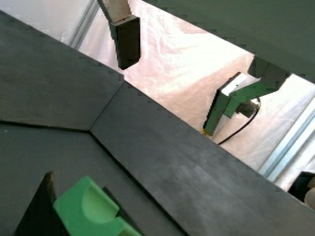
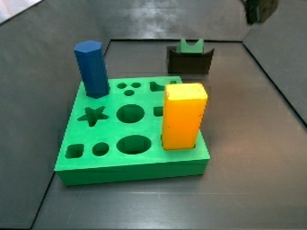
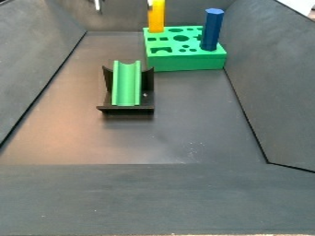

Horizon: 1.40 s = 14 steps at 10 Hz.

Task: Pick up the arch object. Move up. Place the arch object on the fixture. Regrasp the arch object. Move to above the board. Insert the arch object.
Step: Regrasp the arch object.

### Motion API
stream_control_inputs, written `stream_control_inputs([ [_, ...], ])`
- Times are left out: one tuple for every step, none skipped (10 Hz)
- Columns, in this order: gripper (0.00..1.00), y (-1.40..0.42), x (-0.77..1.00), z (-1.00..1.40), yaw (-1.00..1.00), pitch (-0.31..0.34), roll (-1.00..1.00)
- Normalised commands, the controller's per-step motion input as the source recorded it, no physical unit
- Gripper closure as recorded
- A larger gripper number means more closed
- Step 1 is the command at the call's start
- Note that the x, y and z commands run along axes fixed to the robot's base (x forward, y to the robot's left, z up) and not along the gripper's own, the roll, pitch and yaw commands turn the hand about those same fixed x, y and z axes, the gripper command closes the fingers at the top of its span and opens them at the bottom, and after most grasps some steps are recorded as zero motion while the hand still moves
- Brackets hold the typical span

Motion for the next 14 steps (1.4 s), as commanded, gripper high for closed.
stream_control_inputs([
  [0.00,0.07,0.04,-1.00,0.17,0.031,0.11],
  [0.00,0.06,0.06,-1.00,0.16,-0.033,0.09],
  [0.00,0.06,0.07,-1.00,0.15,-0.054,0.08],
  [0.00,0.05,0.07,-1.00,0.12,-0.083,0.07],
  [0.00,0.05,0.08,-1.00,0.08,-0.110,0.07],
  [0.00,0.05,0.09,-1.00,0.06,-0.112,0.07],
  [0.00,0.04,0.10,-1.00,0.03,-0.110,0.07],
  [0.00,0.04,0.11,-1.00,0.00,-0.099,0.07],
  [0.00,0.03,0.10,-0.90,-0.02,-0.084,0.07],
  [0.00,0.02,0.09,-0.75,-0.03,-0.065,0.07],
  [0.00,0.01,0.08,-0.60,-0.03,-0.050,0.06],
  [0.00,0.01,0.07,-0.40,-0.03,-0.029,0.06],
  [0.00,0.01,0.07,-0.26,-0.02,-0.017,0.07],
  [0.00,0.00,0.02,-0.18,-0.02,0.003,0.06],
])
